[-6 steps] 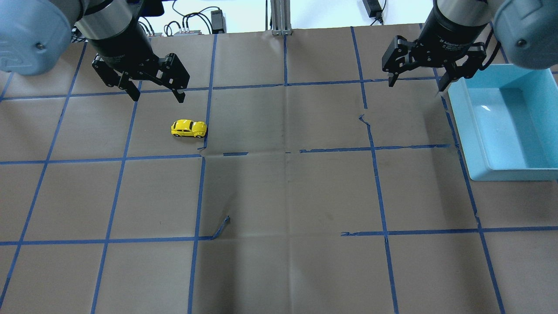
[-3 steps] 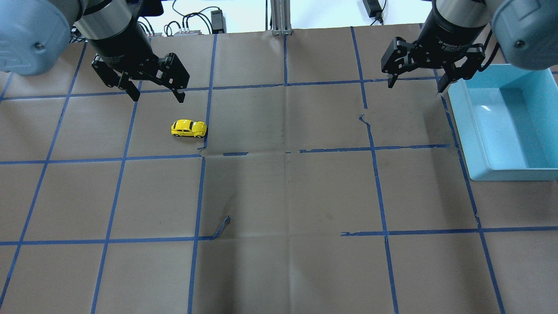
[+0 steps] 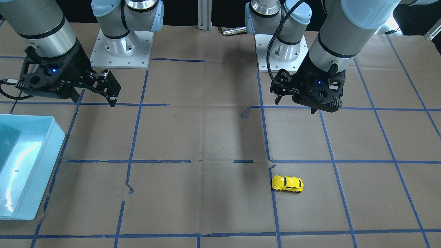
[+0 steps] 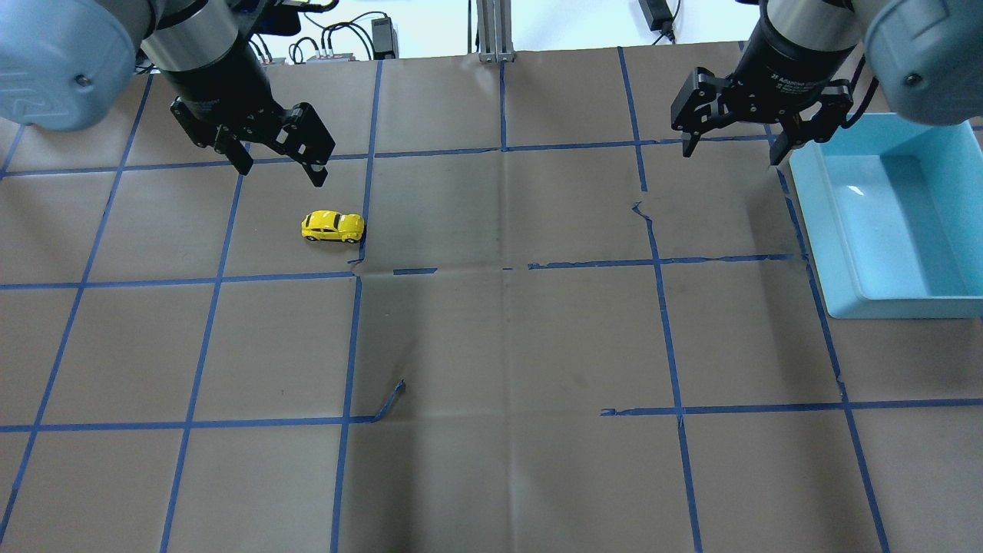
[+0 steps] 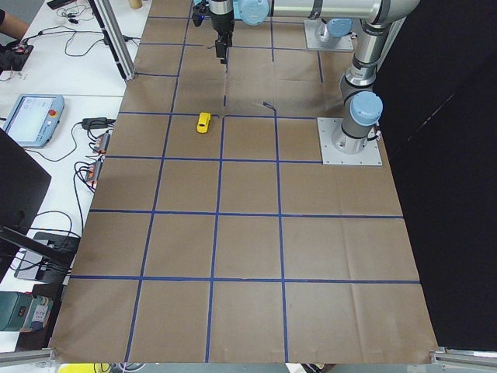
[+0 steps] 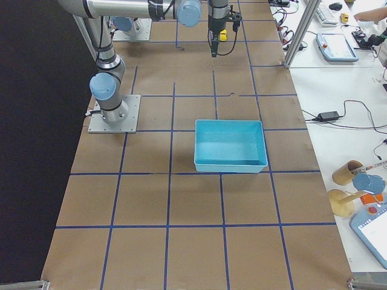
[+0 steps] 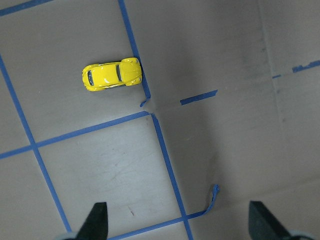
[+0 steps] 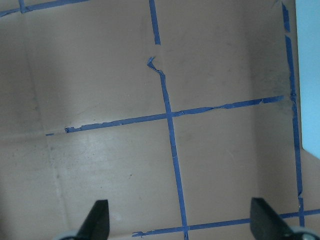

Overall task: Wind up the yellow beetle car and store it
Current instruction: 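Move the left gripper toward the yellow beetle car, then lower the left gripper and close it on the yellow car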

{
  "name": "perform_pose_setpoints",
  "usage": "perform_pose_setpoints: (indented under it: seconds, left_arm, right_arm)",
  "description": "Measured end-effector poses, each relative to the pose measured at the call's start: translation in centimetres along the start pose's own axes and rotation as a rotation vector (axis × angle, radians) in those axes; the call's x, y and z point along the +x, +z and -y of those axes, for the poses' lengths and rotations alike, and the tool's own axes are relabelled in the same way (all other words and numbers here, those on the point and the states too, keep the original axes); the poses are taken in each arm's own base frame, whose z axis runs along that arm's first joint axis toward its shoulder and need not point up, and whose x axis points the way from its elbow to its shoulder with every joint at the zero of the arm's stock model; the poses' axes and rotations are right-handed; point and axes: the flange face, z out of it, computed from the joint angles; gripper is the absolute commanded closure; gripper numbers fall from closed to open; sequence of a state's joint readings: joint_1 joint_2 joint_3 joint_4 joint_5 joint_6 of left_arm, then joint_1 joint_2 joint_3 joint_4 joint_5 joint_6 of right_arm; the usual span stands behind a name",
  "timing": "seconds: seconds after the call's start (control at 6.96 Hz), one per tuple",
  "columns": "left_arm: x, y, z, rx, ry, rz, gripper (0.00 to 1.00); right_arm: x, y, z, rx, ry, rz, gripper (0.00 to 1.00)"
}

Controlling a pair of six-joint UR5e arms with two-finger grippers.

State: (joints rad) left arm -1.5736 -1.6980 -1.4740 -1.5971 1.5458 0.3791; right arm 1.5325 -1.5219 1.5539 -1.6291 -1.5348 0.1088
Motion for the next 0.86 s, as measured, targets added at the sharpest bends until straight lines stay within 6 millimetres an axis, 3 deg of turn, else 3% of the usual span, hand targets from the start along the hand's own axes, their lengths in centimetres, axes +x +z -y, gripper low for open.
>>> perform_pose_setpoints:
  seconds: [0.43, 0.86]
  left_arm:
    - [-2.7, 4.1, 3.9, 0.023, 0.625, 0.025, 0.00]
    - [-6.4, 9.3, 7.0, 0.017, 1.092, 0.038, 0.00]
  right_arm:
    - [0.0, 0.1, 0.1, 0.003, 0.000, 0.000, 0.00]
    - [0.0, -0.2, 0.1, 0.013, 0.006, 0.001, 0.00]
